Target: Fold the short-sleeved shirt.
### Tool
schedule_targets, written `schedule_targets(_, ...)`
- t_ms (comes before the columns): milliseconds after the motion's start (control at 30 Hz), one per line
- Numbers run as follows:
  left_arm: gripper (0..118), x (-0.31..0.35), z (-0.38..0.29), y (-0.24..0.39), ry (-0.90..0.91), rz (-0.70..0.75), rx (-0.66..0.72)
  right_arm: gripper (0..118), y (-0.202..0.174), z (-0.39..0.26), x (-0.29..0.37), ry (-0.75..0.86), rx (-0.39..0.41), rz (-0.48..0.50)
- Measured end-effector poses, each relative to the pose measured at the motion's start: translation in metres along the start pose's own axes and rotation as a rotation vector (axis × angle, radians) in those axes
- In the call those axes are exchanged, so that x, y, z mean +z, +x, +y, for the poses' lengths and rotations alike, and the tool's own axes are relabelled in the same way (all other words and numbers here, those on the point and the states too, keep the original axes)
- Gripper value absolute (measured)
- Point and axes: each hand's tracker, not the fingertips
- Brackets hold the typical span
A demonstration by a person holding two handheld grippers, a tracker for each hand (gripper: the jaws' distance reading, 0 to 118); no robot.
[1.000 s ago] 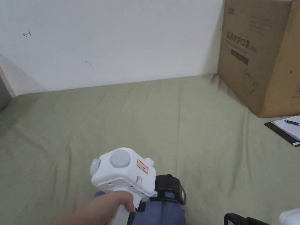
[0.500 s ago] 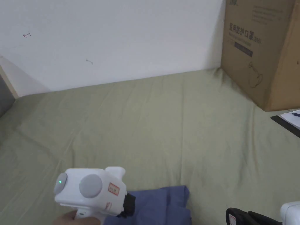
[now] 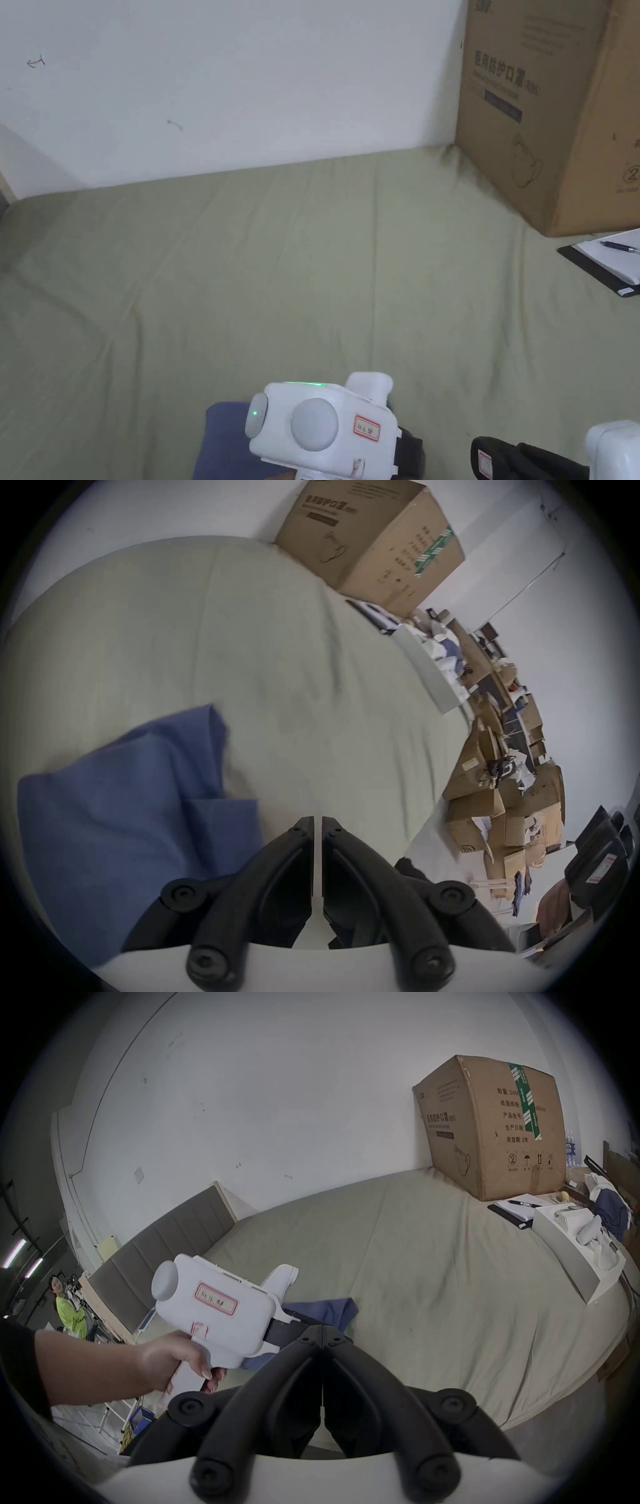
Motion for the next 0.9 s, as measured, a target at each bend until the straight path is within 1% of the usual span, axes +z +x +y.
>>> schedule_targets(67, 4, 0.028, 0.001, 0.006, 0.135, 0.02, -0.026, 0, -0.001, 0.008, 0.008, 0.042, -0.005, 0.006)
schedule_targets(133, 0, 0.077, -0.001, 0.005, 0.311, -0.024, 0.018, 0, -0.002, 0.022, 0.016, 0.086, 0.0, 0.01)
schedule_targets(167, 0, 0.104, -0.006, 0.005, 0.408, -0.015, 0.038, 0, -0.003, 0.029, 0.02, 0.107, 0.004, 0.01)
schedule_targets(233, 0, 0.168, -0.021, 0.004, 0.658, 0.072, 0.05, 0, -0.006, 0.045, 0.027, 0.157, 0.016, 0.015)
schedule_targets(300, 0, 0.221, -0.043, 0.007, 0.847, 0.142, 0.002, 0, -0.014, 0.059, 0.033, 0.216, 0.028, 0.018)
schedule_targets(367, 0, 0.261, -0.069, 0.013, 1.013, 0.304, -0.068, 0, -0.024, 0.069, 0.036, 0.282, 0.054, -0.001)
schedule_targets(433, 0, 0.284, -0.095, 0.02, 1.124, 0.49, -0.11, 0, -0.035, 0.07, 0.037, 0.376, 0.098, -0.043)
schedule_targets(467, 0, 0.288, -0.106, 0.021, 1.166, 0.574, -0.126, 0, -0.041, 0.067, 0.038, 0.442, 0.125, -0.082)
schedule_targets(500, 0, 0.288, -0.119, 0.023, 1.212, 0.667, -0.149, 0, -0.048, 0.061, 0.038, 0.525, 0.168, -0.142)
schedule_targets(533, 0, 0.286, -0.132, 0.023, 1.264, 0.758, -0.174, 0, -0.056, 0.052, 0.038, 0.618, 0.207, -0.243)
schedule_targets(567, 0, 0.28, -0.144, 0.022, 1.297, 0.845, -0.186, 0, -0.063, 0.043, 0.035, 0.681, 0.21, -0.327)
schedule_targets(600, 0, 0.274, -0.15, 0.021, 1.296, 0.904, -0.188, 0, -0.066, 0.038, 0.03, 0.699, 0.212, -0.35)
schedule_targets(633, 0, 0.267, -0.155, 0.017, 1.283, 0.966, -0.184, 0, -0.067, 0.033, 0.025, 0.697, 0.252, -0.371)
schedule_targets(667, 0, 0.262, -0.159, 0.013, 1.247, 0.979, -0.181, 0, -0.069, 0.031, 0.019, 0.653, 0.298, -0.39)
schedule_targets(700, 0, 0.256, -0.162, 0.008, 1.209, 0.976, -0.167, 0, -0.069, 0.03, 0.014, 0.626, 0.305, -0.42)
schedule_targets(833, 0, 0.244, -0.171, -0.002, 1.145, 0.909, -0.132, 0, -0.075, 0.016, 0.019, 0.678, 0.238, -0.418)
schedule_targets(900, 0, 0.244, -0.176, 0.002, 1.151, 0.918, -0.129, 0, -0.079, 0.011, 0.023, 0.677, 0.24, -0.425)
